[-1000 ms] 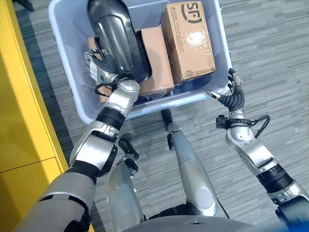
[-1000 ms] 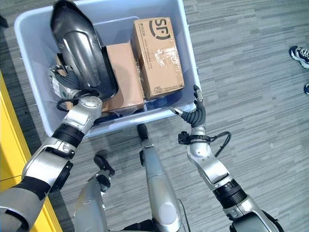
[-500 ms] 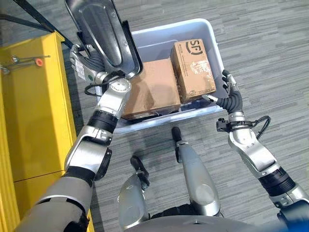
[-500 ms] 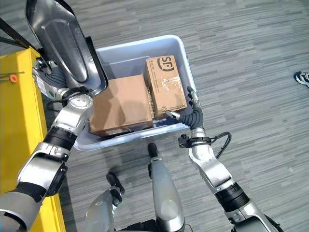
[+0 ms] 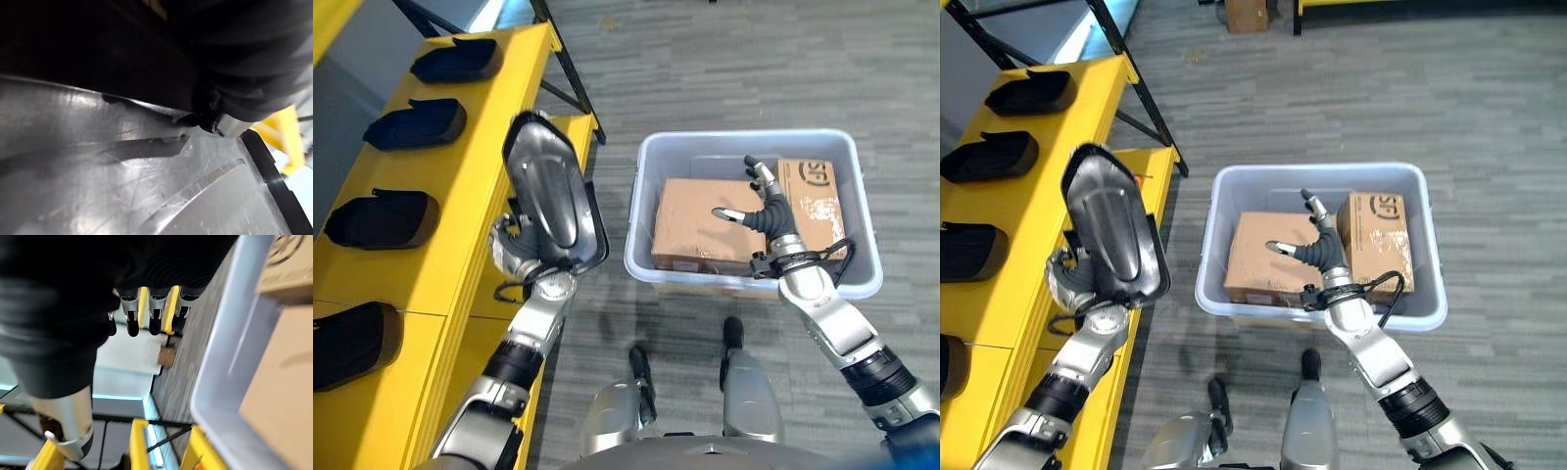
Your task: Move parts from the plastic box to the shelf.
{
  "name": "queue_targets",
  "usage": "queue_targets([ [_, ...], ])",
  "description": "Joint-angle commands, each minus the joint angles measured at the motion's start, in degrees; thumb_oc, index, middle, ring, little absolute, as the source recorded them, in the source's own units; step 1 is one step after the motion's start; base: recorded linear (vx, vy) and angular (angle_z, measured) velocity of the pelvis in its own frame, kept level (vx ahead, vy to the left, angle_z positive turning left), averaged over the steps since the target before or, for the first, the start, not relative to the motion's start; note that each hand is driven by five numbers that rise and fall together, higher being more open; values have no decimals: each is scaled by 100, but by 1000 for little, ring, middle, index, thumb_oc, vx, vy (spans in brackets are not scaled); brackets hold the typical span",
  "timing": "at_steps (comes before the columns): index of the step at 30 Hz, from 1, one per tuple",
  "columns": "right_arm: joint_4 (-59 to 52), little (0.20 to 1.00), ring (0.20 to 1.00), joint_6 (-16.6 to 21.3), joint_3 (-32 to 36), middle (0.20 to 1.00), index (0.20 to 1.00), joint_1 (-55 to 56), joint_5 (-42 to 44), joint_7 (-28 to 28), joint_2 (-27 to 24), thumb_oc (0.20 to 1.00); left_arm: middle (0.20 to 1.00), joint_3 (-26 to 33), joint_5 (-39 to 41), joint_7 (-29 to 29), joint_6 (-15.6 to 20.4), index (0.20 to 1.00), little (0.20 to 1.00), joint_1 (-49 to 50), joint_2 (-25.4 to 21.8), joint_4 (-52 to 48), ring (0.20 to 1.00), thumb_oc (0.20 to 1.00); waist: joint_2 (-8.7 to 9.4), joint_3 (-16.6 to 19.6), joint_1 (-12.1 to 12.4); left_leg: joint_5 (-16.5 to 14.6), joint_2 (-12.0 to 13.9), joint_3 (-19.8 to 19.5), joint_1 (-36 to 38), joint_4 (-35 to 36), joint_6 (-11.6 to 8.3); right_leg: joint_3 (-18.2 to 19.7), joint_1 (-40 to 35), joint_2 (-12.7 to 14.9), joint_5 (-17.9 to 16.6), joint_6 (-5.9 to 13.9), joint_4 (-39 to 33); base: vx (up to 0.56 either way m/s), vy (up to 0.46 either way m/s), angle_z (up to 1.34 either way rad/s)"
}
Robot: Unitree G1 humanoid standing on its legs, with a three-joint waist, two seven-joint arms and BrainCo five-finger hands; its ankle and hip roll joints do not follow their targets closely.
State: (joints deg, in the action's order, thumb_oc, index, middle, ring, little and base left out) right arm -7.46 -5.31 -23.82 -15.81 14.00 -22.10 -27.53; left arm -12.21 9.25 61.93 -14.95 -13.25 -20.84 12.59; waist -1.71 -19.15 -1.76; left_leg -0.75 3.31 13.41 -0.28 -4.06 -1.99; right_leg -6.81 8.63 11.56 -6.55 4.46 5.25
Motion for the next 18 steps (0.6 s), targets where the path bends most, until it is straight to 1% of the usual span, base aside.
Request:
queue_targets([
  [1,-361,1000,1000,118,-124,1000,1000,10,12,-95,39,1000,200,308,-725,-180,137,200,200,-425,-354,-611,200,200,127,65,-7,-344,35,-346,-390,-421,-45,-506,-646,140,975,274,166,-34,136,12],
  [2,-387,1000,1000,74,-143,1000,1000,46,25,-180,75,1000,200,316,-833,-286,113,200,200,-357,-381,-671,200,200,147,122,59,-394,-49,-348,-353,-408,15,-531,-699,205,879,359,76,-65,248,16],
  [3,-379,1000,1000,90,-142,1000,1000,202,27,-315,152,1000,200,340,-936,-497,62,200,200,-194,-430,-782,200,200,176,248,184,-467,-196,-337,-245,-344,126,-609,-733,349,654,454,10,-63,298,33],
  [4,-298,1000,1000,152,-123,1000,1000,350,-26,-322,268,1000,200,438,-1060,-558,167,200,200,34,-456,-816,200,200,173,357,307,-474,-240,-266,-142,-240,186,-777,-722,413,557,482,162,-57,309,22],
  [5,-226,1000,1000,178,-98,1000,1000,473,37,-374,346,1000,200,507,-1145,-720,268,200,200,174,-458,-813,200,200,160,459,352,-414,-292,-324,-45,-17,265,-705,-765,233,692,483,374,-25,174,8],
  [6,-225,1000,1000,208,-80,1000,1000,535,41,-426,343,1000,200,495,-1222,-807,319,200,200,184,-458,-796,200,200,161,500,339,-370,-329,-444,-37,77,299,-547,-766,35,801,456,429,-43,107,17],
  [7,-209,1000,1000,378,-7,1000,1000,747,10,-554,327,1000,200,373,-1503,-1041,446,200,200,184,-449,-804,200,200,205,665,323,-212,-491,-894,-24,367,367,-114,-744,-599,1068,283,591,-51,21,67],
  [8,-235,1000,1000,458,76,1000,1000,874,54,-628,272,1000,200,274,-1447,-1124,602,200,200,229,-438,-815,200,200,272,751,284,-119,-654,-1239,2,506,372,215,-737,-1036,1130,137,645,-48,5,116],
  [9,-241,1000,1000,467,97,1000,1000,898,79,-634,260,1000,200,256,-1389,-1118,663,200,200,255,-422,-823,200,200,285,764,273,-98,-690,-1312,9,529,372,287,-728,-1138,1131,104,648,-26,-36,116],
  [10,-247,1000,1000,484,127,1000,1000,936,104,-621,245,1000,200,225,-1320,-1122,718,200,200,305,-384,-841,200,200,305,783,247,-65,-756,-1441,28,571,374,424,-728,-1312,1137,45,645,-17,-36,102],
  [11,-270,1000,1000,485,161,1000,1000,983,105,-607,238,1000,200,192,-1364,-1137,796,200,200,390,-317,-864,200,200,325,807,207,-30,-847,-1605,51,612,383,631,-735,-1511,1125,-17,627,-27,-48,79],
  [12,-302,1000,1000,541,195,1000,1000,1036,130,-591,231,1000,200,164,-1446,-1183,808,200,200,452,-264,-894,200,200,341,837,172,-7,-927,-1752,63,647,399,806,-760,-1634,1130,-68,573,-26,-57,75],
  [13,-299,1000,1000,644,221,1000,1000,1074,93,-548,227,1000,200,134,-1464,-1243,759,200,200,477,-253,-912,200,200,357,860,156,-6,-989,-1865,67,662,410,862,-787,-1660,1126,-90,488,-48,-111,87],
  [14,-255,1000,1000,822,234,1000,1000,1067,-52,-498,239,1000,200,77,-1427,-1322,709,200,200,497,-242,-899,200,200,380,871,177,-29,-1060,-1982,67,661,424,844,-839,-1631,1131,-97,358,-90,-142,80],
  [15,-258,1000,1000,870,222,1000,1000,1010,-16,-555,211,1000,200,44,-1452,-1398,746,200,200,515,-251,-911,200,200,369,858,210,-7,-1068,-2054,42,667,421,828,-827,-1602,1112,-88,283,-184,-160,66],
  [17,-233,1000,1000,891,189,1000,1000,869,48,-543,193,1000,200,24,-1437,-1550,764,200,200,591,-302,-1074,200,200,260,800,291,108,-1065,-2180,-91,681,392,778,-757,-1583,1096,-124,115,-243,-96,41],
  [18,-235,1000,1000,919,215,1000,1000,902,36,-580,210,1000,200,17,-1504,-1688,791,200,200,611,-311,-1133,200,200,234,777,253,31,-1075,-2043,-86,623,407,716,-771,-1552,1119,-111,80,-208,-53,83],
])
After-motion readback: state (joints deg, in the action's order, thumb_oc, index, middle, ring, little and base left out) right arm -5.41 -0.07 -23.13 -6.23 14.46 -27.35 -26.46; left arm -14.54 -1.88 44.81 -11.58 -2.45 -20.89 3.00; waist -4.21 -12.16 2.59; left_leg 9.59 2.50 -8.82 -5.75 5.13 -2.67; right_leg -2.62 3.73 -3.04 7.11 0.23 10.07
